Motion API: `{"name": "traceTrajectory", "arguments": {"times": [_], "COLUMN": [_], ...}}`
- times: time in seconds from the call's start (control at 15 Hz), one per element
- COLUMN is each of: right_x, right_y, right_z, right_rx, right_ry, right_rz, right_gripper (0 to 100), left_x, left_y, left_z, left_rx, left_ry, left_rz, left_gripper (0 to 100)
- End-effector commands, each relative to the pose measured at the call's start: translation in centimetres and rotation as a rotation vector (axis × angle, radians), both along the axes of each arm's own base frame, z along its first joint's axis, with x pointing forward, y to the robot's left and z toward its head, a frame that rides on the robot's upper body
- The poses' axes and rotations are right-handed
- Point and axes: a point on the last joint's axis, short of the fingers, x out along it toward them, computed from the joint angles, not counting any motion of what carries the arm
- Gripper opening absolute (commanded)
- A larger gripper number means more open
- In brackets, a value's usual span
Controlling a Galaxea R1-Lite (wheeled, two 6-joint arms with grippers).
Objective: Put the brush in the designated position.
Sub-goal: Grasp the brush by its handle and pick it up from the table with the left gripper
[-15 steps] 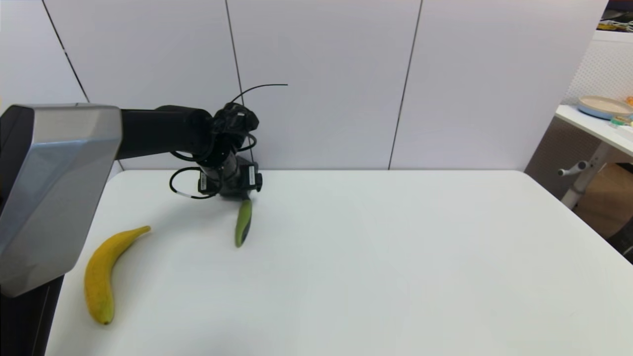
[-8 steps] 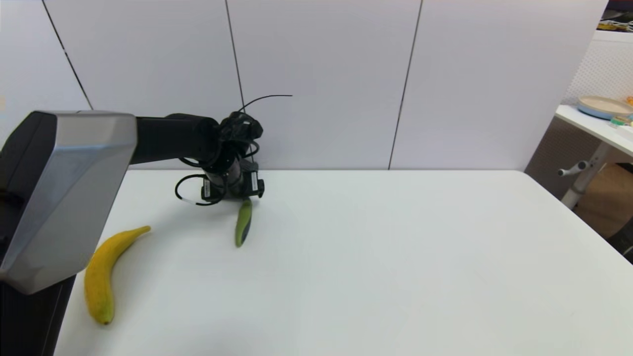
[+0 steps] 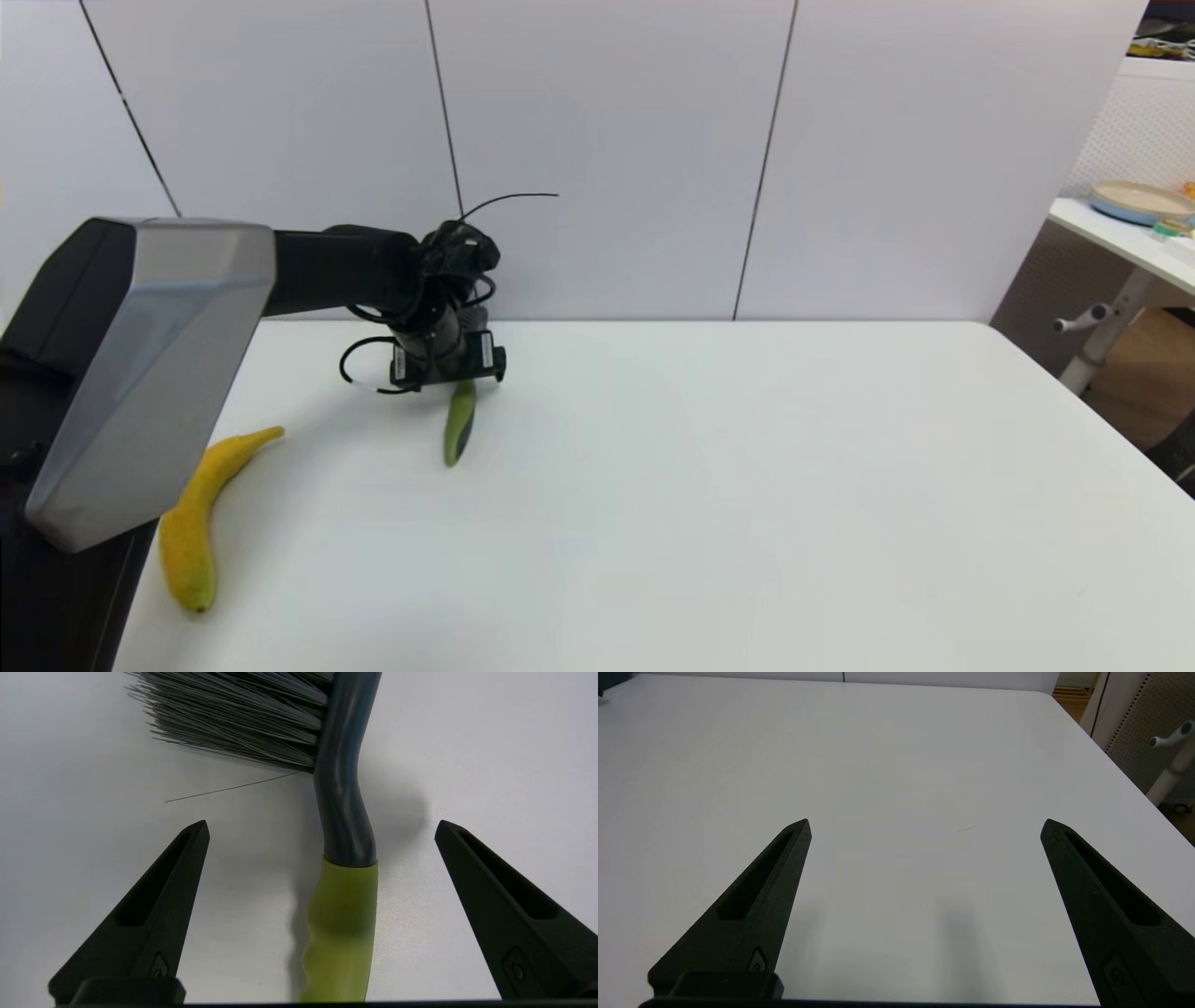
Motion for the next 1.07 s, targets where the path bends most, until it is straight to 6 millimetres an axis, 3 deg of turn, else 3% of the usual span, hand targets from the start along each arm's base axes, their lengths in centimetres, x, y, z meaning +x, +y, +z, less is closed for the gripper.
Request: {"name": "traceTrajectory", "arguments": {"times": [0.07,1.07], "right_x": [0.02,0.02], "right_y": [0.0,0.0], "right_z": [-0.04,-0.04], "right_rx": [-0.001,-0.001], "right_ry": [0.003,0.003], "right_rz": [0.002,0.0], "right_gripper": [100,100], "left_x": [0.73,1.62], "left_y": [-0.21,0.65], "left_z": [-1.06,-0.94], "left_rx": [0.015,0.008], "left_ry": [-0.01,-0.055], "left_rz": [-0.022,-0.013], "left_gripper": [100,100]}}
